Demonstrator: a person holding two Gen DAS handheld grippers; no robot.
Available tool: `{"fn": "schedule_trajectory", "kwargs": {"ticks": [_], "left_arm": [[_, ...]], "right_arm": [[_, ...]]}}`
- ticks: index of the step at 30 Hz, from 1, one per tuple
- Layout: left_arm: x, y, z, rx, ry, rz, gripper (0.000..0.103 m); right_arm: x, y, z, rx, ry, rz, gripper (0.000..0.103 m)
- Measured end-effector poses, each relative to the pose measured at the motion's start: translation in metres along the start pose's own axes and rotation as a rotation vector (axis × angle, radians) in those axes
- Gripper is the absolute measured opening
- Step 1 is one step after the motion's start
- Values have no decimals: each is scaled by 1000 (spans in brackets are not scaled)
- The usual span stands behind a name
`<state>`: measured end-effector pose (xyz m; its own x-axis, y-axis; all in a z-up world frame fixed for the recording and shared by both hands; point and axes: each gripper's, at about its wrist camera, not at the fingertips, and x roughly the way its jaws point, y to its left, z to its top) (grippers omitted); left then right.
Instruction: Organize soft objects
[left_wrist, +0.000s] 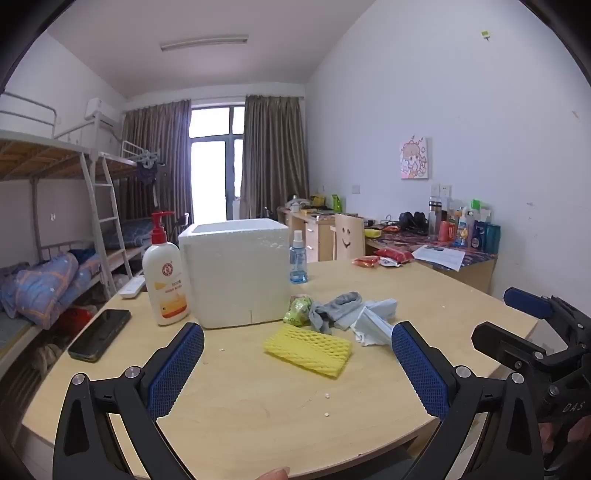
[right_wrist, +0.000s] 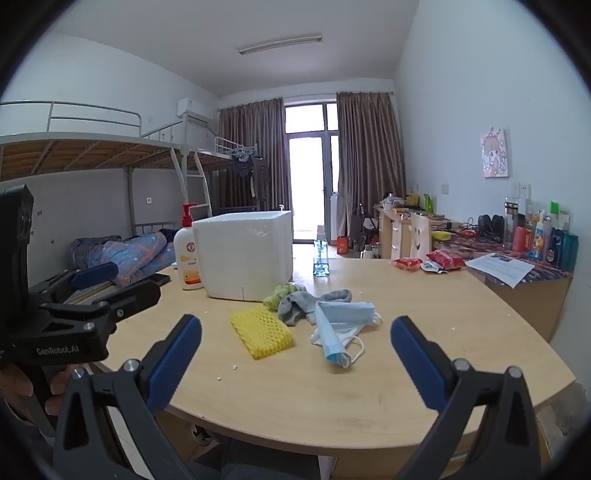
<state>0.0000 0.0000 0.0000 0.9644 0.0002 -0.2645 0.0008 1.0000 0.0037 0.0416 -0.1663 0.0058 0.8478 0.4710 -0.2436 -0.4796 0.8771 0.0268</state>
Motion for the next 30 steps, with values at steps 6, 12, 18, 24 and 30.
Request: {"fn": "schedule_trajectory", "kwargs": {"ticks": [6,12,18,24,30], "left_arm": [[4,3,0,-6,-14,17,102],[-7,-9,-7,19,-44,2,102],[-7,-6,-4,19,-38,-3,102],[-2,-1,-3,10,-32,-9,102],[-2,-3,-4,18,-32,-12,102]], "right_arm": [[-2,-1,0,7,-9,3,103],[-3,-9,3,7,-14,-7,103],[-8,-3,3,-13,-23,-27,103],[-7,-3,4,-7,-27,-36,103],[-5,-1,4,-19,-27,-48,103]]}}
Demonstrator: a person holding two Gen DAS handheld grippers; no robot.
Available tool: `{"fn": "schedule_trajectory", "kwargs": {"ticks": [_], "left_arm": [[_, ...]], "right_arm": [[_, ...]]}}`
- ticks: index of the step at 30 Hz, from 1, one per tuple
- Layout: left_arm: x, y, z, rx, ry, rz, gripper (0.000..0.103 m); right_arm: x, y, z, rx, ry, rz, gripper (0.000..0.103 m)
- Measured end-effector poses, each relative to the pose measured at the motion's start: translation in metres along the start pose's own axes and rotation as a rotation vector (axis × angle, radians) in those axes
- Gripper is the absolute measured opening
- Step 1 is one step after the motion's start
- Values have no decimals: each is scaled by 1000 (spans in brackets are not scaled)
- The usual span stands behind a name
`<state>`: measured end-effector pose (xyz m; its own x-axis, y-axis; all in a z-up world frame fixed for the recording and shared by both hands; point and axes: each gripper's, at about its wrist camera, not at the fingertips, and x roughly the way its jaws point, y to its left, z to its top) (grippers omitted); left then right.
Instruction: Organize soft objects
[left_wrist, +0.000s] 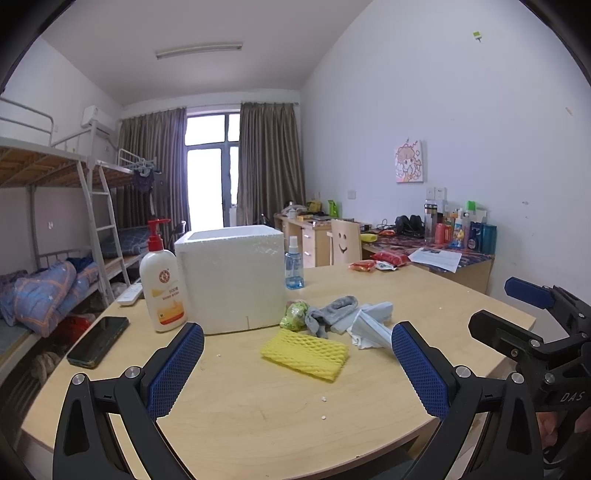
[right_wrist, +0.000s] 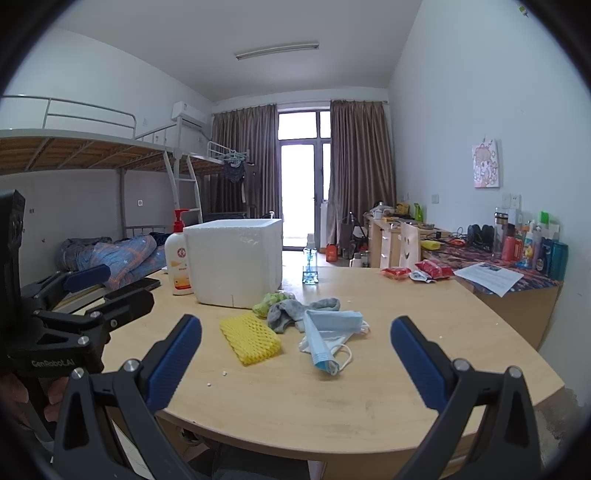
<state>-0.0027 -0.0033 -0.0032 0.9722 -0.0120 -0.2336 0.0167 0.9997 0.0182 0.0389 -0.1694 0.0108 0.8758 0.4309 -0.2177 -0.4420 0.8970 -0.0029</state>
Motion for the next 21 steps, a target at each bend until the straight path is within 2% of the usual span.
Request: {"fn": "schedule_trajectory", "kwargs": {"ticks": [8,18,21], "left_arm": [[-1,1,0,3,-11,34,102],[-1,2,0,1,-9,39,102],[-2,3,-1,2,-13,37,102]], "right_arm": [[2,0,-1,4,10,2,103],[-6,3,0,-13,-41,-22,103],[-5,3,0,-14,-43,-74,103]]}}
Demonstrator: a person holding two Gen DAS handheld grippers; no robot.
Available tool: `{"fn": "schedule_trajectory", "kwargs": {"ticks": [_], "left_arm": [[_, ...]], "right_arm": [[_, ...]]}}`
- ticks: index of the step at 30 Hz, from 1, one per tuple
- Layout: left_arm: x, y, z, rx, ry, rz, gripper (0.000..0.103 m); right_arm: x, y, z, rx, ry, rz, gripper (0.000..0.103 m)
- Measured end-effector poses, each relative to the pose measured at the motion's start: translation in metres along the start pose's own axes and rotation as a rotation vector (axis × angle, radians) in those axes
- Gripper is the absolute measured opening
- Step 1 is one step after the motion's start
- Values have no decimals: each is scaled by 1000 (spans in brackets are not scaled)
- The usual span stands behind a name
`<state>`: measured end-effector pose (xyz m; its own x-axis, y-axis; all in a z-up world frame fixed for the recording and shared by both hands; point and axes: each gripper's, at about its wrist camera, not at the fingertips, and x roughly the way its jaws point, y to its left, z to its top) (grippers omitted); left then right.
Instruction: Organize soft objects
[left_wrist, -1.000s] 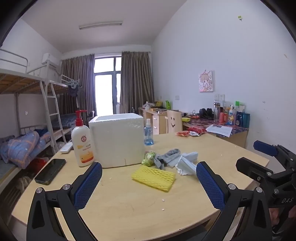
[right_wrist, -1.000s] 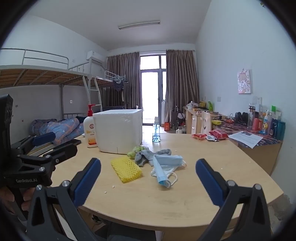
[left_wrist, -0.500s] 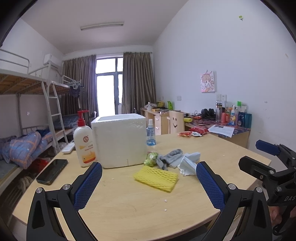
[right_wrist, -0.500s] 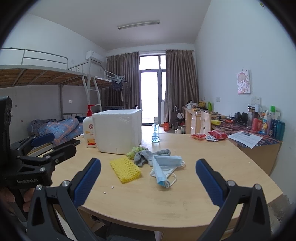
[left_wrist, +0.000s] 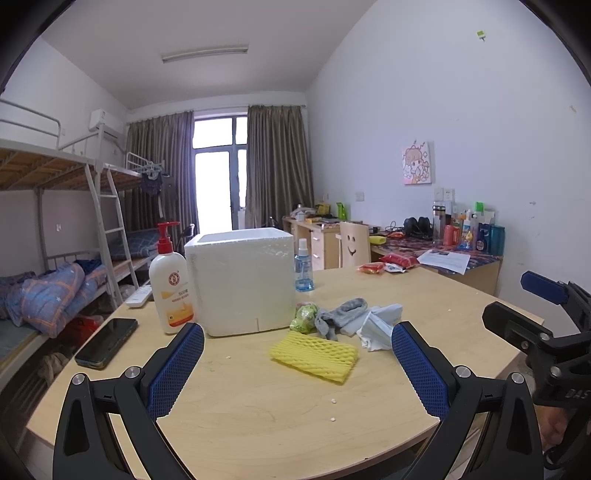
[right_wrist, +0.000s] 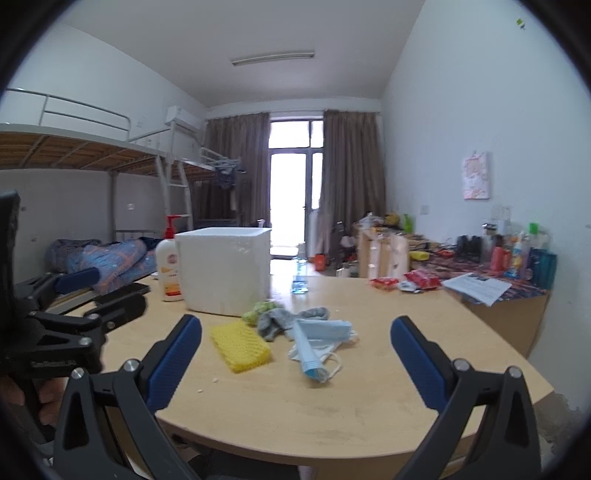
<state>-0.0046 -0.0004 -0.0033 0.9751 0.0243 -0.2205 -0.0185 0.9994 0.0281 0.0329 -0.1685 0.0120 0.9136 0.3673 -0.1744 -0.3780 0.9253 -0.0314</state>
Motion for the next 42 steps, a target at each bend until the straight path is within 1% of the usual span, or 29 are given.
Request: {"fn": "schedule_trajectory", "kwargs": {"ticks": [1,3,7,9,11,15,22,26,28,31,35,40,42], "left_arm": [[0,0,0,-1,0,-1,102],[0,1,0,-4,0,1,102],[0,1,0,-5,-2,4,102],[-1,1,0,-4,-7,12,102],[-1,2,-1,-10,-11,21,102],[0,7,0,-43,4,5,102],[2,9,-1,-53,17,1,102],[2,10,-1,-65,26,-13,102],[2,8,-1,-56,24,-5,102],[2,8,-1,-60,34,-25,102],[6,9,1,-54,46,-16,102],[12,12,5,-39,51,-23,102],[19,14,6,-38,68,-33,102]], "right_arm": [[1,-1,0,5,1,-4,103],[1,-3,-2,19,4,13,103],[5,-2,-3,14,27,15,103],[6,-1,-4,14,31,41,103],[6,-1,-5,14,31,47,103],[6,-1,-5,20,29,59,103],[4,1,-3,17,29,82,103],[5,5,-3,-2,30,75,103],[6,5,-3,0,34,77,103],[8,5,-3,0,37,81,103],[15,8,-2,-15,52,77,103],[23,3,1,9,55,89,103],[30,-1,3,14,68,86,103]]}}
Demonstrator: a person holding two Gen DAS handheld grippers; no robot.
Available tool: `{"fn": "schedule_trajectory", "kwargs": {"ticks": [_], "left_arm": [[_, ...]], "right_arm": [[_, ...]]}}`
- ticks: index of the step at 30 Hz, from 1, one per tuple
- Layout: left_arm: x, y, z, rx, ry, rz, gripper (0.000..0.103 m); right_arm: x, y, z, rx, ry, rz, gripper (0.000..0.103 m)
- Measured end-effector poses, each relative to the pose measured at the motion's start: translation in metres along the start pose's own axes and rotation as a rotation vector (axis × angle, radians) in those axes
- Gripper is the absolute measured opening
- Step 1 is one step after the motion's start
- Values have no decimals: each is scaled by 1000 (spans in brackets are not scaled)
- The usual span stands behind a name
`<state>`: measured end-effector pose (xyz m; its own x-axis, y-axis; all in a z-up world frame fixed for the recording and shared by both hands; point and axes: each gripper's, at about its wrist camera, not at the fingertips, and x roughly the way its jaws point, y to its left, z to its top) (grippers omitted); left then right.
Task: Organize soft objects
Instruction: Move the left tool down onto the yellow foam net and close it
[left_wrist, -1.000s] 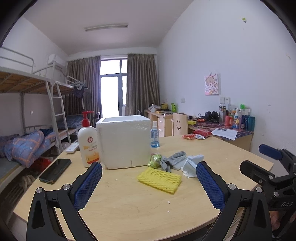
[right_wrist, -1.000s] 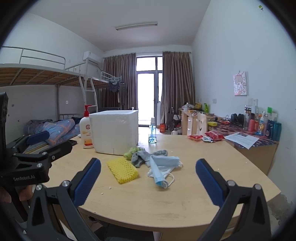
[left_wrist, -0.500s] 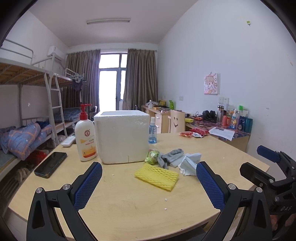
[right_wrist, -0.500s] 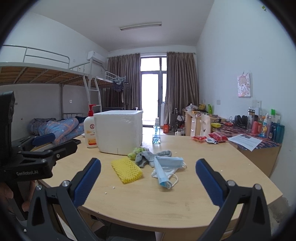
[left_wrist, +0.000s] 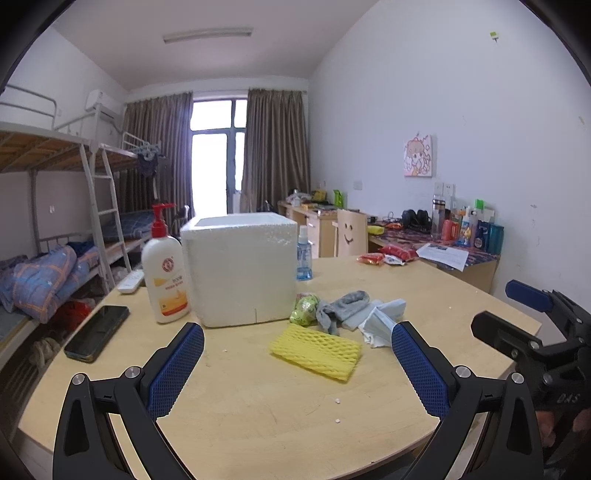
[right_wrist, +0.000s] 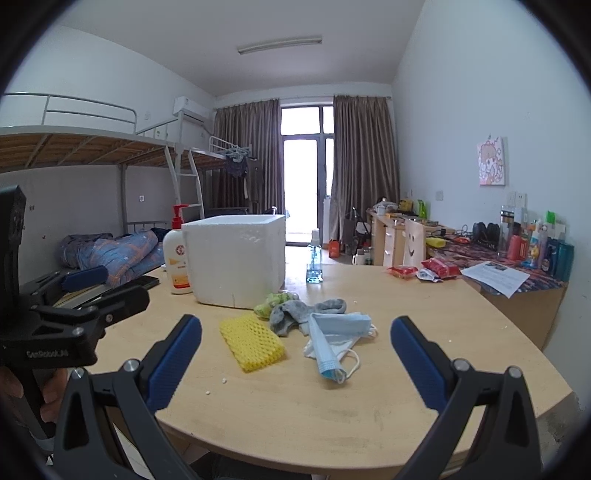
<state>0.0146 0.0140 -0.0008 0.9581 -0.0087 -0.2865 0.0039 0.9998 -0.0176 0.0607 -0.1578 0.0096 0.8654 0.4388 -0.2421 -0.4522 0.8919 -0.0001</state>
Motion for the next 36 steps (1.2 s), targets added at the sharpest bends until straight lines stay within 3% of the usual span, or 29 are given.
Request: {"fn": "schedule_trajectory", "kwargs": {"ticks": [20,29,36], "left_arm": [[92,0,-1,0,226,-111,102],[135,-4,-4,19,389,-183,102],[162,-3,-10,36,475,-176,99]], "right_arm": [[74,-32,-7,-2,220,-17,103],[96,-40,-9,-3,302,-6,103],[115,-45,-11,-2,361,11,103]]}}
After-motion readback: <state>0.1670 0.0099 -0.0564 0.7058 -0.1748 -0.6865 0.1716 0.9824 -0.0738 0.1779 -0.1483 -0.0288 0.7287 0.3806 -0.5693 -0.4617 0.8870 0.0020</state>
